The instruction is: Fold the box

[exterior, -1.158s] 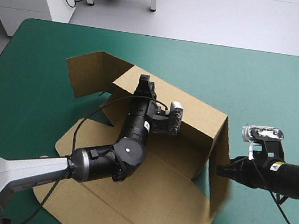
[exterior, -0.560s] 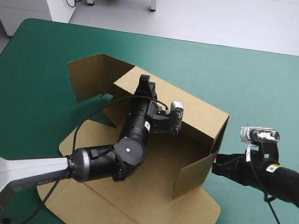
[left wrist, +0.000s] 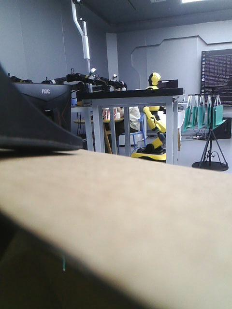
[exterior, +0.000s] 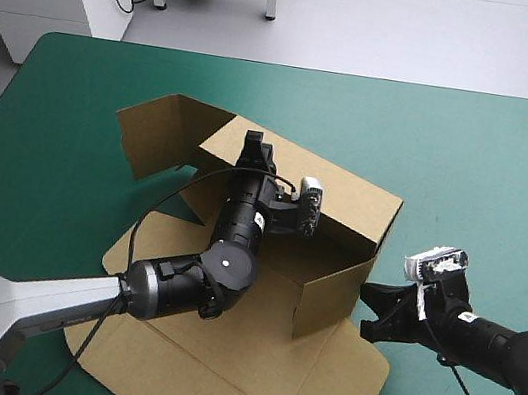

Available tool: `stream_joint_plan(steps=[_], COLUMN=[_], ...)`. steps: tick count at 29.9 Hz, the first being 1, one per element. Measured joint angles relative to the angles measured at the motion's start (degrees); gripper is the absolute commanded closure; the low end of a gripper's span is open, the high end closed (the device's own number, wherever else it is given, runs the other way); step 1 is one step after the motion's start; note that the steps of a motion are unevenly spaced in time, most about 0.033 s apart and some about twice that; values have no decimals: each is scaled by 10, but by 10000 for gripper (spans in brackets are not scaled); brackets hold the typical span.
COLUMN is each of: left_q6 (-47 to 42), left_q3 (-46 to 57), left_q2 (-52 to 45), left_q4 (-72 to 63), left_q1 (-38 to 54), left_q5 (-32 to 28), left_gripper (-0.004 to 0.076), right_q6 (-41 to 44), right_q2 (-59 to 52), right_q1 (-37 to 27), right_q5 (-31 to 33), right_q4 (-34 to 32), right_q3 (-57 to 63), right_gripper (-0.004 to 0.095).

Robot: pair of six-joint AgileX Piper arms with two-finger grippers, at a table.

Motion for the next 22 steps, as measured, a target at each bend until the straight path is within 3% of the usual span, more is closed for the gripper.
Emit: stream_joint_plan(steps=[4,8,13,16,22], left_q6=[0,0,0,-4,-2], left_q3=[0,0,0,0,0], left_q2=[1,1,1,1,1], left_q4=[0,0,-1,-1,-2], left_q1=[0,0,1,1,1], left_q5=[0,2,2,2,-2], left_gripper=[716,716,716,716,716], right_q6=[-12,-38,-66,-73,-75], right_q2=[0,0,4,9,13], right_q1=[0,0,0,0,0], right_q5=[9,9,24,32,-14], right_q4=[19,47,53,51,31], right_q3=[0,0,0,0,0], right_gripper=[910,775,317,138,127])
